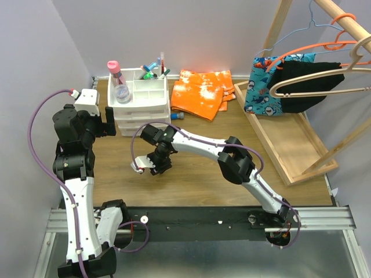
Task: Sort the stationery into containers
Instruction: Pick up the stationery from the center of the board.
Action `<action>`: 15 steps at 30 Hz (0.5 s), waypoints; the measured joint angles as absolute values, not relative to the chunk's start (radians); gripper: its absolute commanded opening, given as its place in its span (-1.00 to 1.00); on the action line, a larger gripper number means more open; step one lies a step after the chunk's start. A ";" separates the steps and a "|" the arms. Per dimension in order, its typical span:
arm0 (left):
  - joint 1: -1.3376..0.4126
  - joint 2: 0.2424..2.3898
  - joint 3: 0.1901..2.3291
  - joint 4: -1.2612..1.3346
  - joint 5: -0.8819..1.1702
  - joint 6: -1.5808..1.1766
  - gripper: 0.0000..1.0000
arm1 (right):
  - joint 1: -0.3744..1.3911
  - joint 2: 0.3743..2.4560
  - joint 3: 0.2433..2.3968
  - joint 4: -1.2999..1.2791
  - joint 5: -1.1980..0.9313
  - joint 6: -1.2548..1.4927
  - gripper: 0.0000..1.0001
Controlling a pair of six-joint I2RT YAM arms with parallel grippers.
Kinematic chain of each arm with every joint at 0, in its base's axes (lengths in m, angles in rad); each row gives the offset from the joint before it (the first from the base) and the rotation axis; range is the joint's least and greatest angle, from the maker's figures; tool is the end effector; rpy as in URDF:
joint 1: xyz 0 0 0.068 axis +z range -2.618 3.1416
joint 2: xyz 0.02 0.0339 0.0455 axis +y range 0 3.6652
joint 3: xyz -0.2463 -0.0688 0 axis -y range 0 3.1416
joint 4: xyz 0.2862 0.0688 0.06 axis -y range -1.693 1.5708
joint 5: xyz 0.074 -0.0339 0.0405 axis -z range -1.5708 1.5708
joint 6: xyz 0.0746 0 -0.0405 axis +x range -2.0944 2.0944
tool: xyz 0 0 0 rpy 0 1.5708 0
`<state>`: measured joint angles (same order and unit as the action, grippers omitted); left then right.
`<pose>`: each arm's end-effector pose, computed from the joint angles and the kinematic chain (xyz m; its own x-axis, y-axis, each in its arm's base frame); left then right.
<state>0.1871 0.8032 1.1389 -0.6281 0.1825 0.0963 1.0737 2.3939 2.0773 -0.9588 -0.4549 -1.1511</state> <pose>0.2389 0.0314 0.3992 -0.2831 0.0426 -0.9581 0.0151 0.9991 0.0400 0.2250 0.4835 0.1140 0.5909 -0.6312 -0.5025 -0.7632 -0.6392 -0.0946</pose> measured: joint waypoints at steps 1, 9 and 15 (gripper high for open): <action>0.186 0.803 1.139 -0.628 0.183 0.096 0.98 | 1.074 2.394 2.074 -0.968 -0.453 -1.158 0.00; 0.185 0.803 1.139 -0.628 0.183 0.085 0.97 | 1.075 2.358 1.985 -0.979 -0.454 -1.176 -0.32; 0.185 0.805 1.139 -0.627 0.187 0.077 0.97 | 1.076 2.334 1.945 -0.920 -0.448 -1.100 -0.07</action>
